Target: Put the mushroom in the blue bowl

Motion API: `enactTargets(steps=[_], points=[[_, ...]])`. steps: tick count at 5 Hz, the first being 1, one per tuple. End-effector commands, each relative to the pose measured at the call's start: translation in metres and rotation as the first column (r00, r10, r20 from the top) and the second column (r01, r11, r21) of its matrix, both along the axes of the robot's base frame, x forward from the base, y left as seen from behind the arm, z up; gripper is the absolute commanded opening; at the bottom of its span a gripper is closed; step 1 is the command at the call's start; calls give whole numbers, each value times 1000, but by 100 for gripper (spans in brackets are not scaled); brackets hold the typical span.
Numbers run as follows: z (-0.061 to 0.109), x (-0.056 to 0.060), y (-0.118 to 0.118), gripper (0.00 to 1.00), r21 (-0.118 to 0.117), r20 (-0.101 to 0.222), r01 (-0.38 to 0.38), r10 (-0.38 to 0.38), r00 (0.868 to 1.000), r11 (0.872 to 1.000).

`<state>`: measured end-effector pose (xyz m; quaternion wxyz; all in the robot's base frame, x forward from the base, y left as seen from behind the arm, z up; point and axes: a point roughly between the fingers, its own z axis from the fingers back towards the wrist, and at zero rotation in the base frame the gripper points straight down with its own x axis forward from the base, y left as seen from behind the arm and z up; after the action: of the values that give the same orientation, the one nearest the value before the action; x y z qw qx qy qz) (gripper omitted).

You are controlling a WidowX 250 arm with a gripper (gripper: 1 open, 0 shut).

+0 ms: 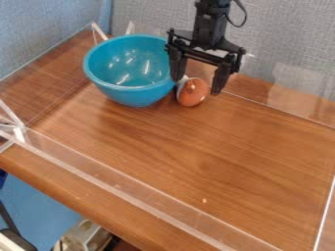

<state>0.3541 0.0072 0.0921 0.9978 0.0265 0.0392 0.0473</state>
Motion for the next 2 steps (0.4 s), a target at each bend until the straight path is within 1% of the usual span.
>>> enactTargets(steps=[1, 2], points=[[17, 9, -4, 100, -7, 58, 2, -2, 998, 1000], [18, 10, -8, 100, -12, 58, 5, -4, 998, 1000]])
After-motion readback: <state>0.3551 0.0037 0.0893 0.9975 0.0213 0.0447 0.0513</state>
